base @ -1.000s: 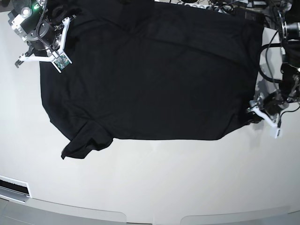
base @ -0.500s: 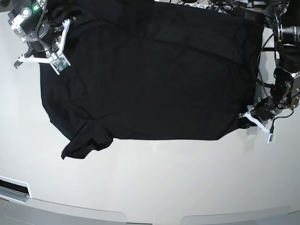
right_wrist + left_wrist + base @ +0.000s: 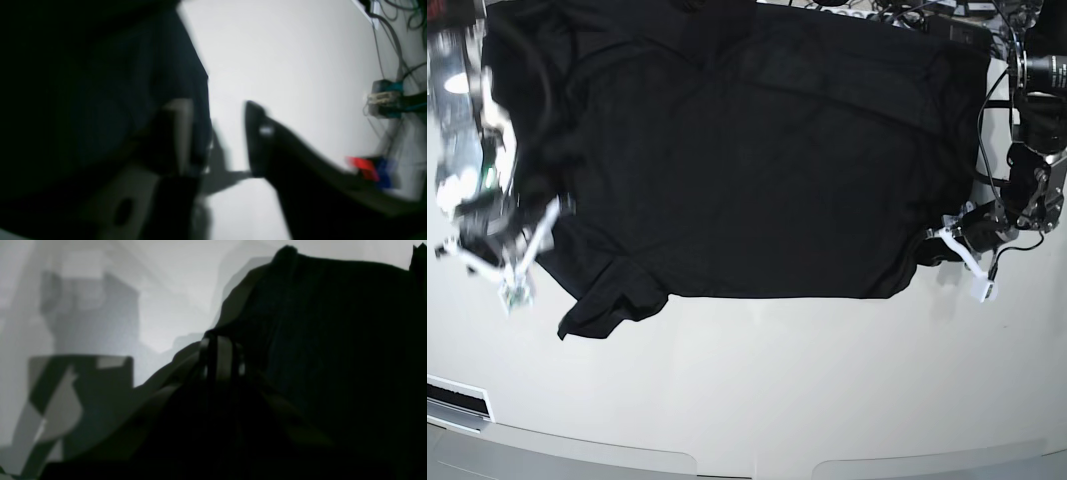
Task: Layout the t-shirt on the table in an organized manner, then fold the t-shirt properly
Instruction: 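Move both grippers to the shirt's hem corners and grasp them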
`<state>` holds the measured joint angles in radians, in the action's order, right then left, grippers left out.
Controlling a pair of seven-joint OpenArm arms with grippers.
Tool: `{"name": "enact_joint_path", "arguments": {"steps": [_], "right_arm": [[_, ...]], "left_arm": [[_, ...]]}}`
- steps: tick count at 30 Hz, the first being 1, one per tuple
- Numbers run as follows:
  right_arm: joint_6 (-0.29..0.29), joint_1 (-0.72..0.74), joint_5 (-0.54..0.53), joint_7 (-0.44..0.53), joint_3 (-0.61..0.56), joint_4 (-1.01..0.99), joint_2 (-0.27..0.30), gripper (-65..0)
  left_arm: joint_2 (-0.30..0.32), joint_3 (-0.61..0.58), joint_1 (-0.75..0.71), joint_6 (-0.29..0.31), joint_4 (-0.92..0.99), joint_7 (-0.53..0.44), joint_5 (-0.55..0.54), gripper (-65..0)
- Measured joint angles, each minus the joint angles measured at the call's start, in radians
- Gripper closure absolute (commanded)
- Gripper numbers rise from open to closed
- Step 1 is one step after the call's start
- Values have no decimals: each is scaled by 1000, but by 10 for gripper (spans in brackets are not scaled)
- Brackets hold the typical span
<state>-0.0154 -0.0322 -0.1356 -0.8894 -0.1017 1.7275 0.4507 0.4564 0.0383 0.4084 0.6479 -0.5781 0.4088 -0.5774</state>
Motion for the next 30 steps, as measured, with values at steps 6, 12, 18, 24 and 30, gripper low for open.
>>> {"name": "enact_joint_path", "arguments": {"steps": [6, 12, 18, 24, 30], "right_arm": [[208, 279, -231, 24, 264, -421, -109, -356], [452, 513, -484, 10, 568, -953, -89, -356], [540, 536, -491, 152, 619, -1279, -100, -356], [487, 531, -362, 278, 619, -1284, -153, -355], [597, 533, -362, 277, 548, -1283, -198, -328]], "left_arm": [[0, 0, 2, -16, 0, 1, 7, 0], [1, 0, 2, -34, -2, -12, 26, 0], [-5, 0, 2, -34, -2, -13, 17, 0], [-5, 0, 2, -34, -2, -12, 17, 0], [-5, 0, 2, -34, -2, -12, 17, 0]]}}
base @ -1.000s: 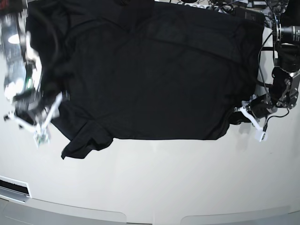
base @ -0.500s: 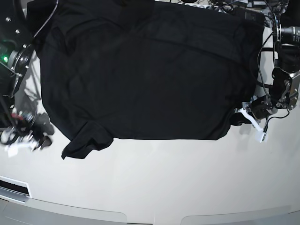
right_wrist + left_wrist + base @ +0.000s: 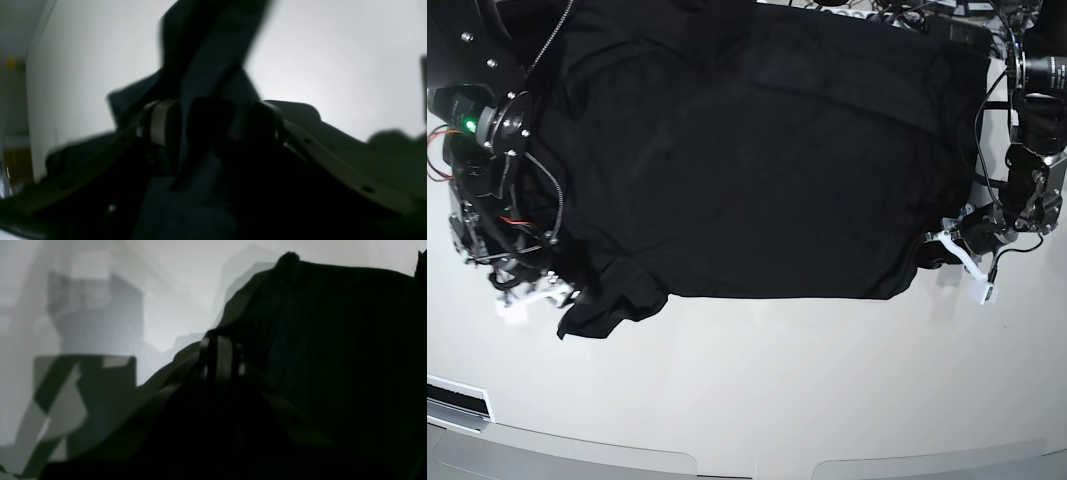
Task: Layout the t-shirt on the table in an organized manner, then fold the t-shirt properly
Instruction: 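Move both grippers to the shirt's hem corners and grasp them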
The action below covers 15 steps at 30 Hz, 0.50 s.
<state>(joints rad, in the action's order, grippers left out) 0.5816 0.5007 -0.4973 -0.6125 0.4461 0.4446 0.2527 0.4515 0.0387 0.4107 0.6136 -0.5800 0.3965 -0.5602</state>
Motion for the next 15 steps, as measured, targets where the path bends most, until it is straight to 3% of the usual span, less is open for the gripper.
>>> {"name": "enact_joint_path", "arguments": {"steps": [7, 13, 15], "right_arm": [[-2, -3, 79, 83, -163, 37, 2, -59], [8, -5, 174, 73, -175, 203, 1, -53], [10, -4, 177, 70, -175, 251, 2, -98]], "left_arm": [[0, 0, 0, 0, 0, 0, 0, 0], [0, 0, 2, 0, 0, 0, 1, 0], [0, 0, 6, 0, 0, 4, 3, 0]]}}
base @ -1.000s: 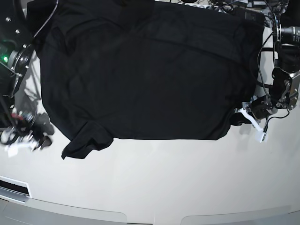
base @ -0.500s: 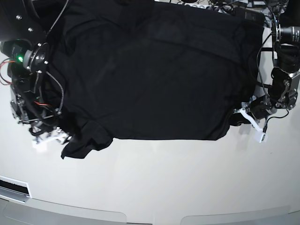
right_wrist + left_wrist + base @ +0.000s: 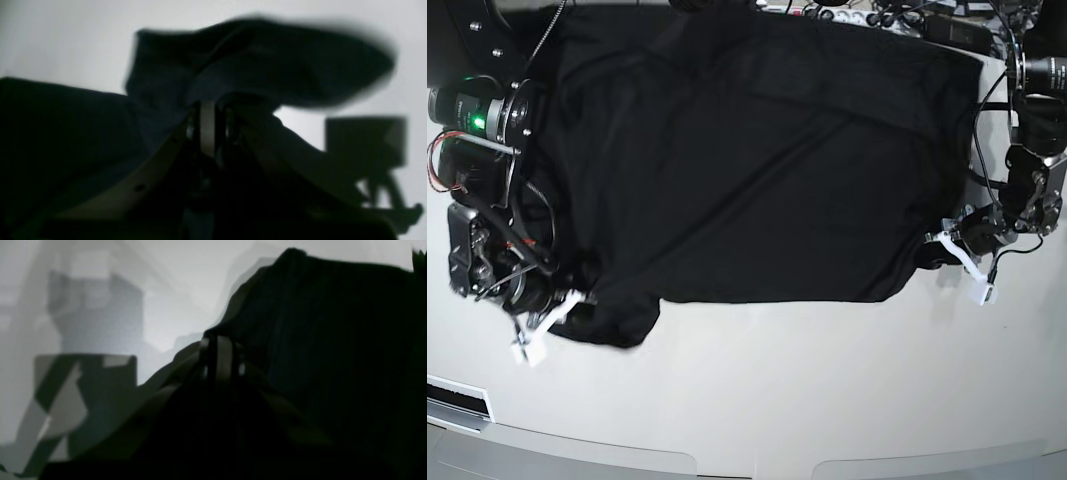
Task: Layout the t-shirt on the table in an organized manner, then fold the t-shirt properly
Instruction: 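Move both grippers to the shirt's hem corners and grasp them, then lift the hem with both grippers and fold it over toward the collar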
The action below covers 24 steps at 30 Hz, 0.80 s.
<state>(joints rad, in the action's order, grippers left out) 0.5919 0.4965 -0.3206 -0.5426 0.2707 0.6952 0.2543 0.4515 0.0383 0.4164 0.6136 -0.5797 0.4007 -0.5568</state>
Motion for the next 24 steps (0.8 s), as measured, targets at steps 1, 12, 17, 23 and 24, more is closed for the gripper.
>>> {"name": "enact_joint_path", "arguments": {"steps": [1, 12, 17, 23, 24], "right_arm": [[0, 1, -3, -8, 0, 14, 0, -102], [97, 0, -2, -53, 0, 24, 0, 0], [97, -19, -3, -65, 0, 47, 0, 0], [97, -87, -99, -160, 0, 243, 0, 0], [98, -108, -111, -164, 0, 282, 0, 0]], "left_arm": [[0, 0, 5, 0, 0, 1, 1, 0], [3, 0, 92, 27, 4, 19, 18, 0], [3, 0, 116, 75, 4, 24, 15, 0], [3, 0, 113, 76, 2, 38, 19, 0], [7, -1, 113, 76, -7, 40, 20, 0]]}}
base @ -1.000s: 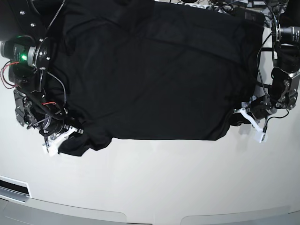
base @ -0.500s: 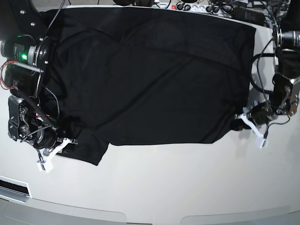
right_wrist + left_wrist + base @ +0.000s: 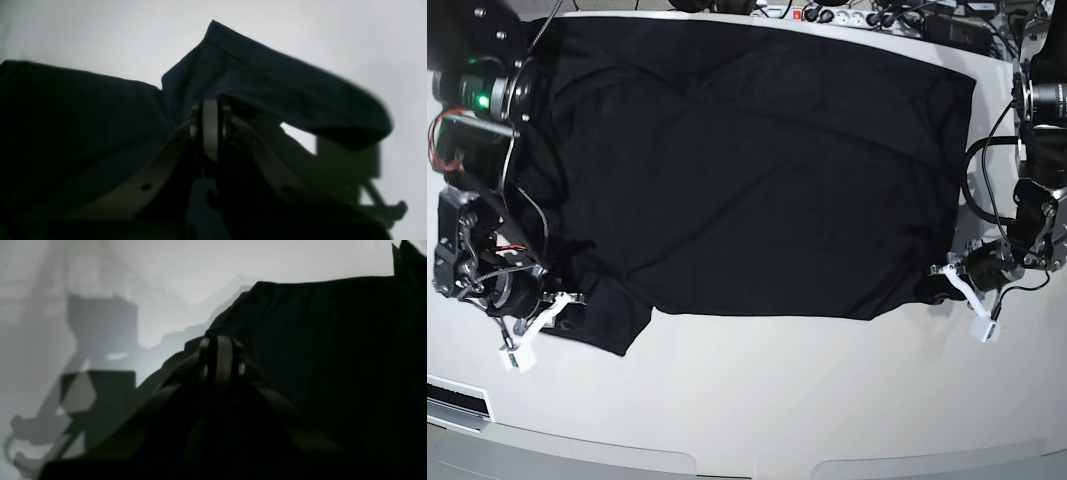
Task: Layout the t-shirt on the table in an organized manner, then fold the t-shirt properly
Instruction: 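Lift the hem with both grippers and fold it over toward the collar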
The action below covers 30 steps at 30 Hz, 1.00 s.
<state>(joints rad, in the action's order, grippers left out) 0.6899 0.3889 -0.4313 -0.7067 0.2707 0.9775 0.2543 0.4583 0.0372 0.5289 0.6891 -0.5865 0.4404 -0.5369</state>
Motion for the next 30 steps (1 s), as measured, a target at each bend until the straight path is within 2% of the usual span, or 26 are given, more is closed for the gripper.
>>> {"name": "enact_joint_path", "arguments": {"steps": [3, 8, 14, 21, 25, 30], "right_arm": [[0, -85, -10, -2, -15, 112, 1, 0], [3, -240, -4, -15, -41, 314, 4, 0], [3, -362, -83, -49, -41, 545, 50, 0], [6, -458, -131, -80, -41, 722, 103, 0], [6, -526, -161, -98, -40, 795, 105, 0], [7, -606, -158, -114, -40, 863, 117, 0]], "left_arm": [[24, -3, -10, 0, -56, 25, -37, 0], [77, -4, -92, 0, -284, 108, -117, 0], [91, -5, -247, 2, -523, 110, -87, 0], [93, -5, -324, 2, -541, 109, -67, 0], [90, -5, -323, 2, -542, 52, -20, 0], [93, -5, -321, 1, -542, 54, -13, 0]]}}
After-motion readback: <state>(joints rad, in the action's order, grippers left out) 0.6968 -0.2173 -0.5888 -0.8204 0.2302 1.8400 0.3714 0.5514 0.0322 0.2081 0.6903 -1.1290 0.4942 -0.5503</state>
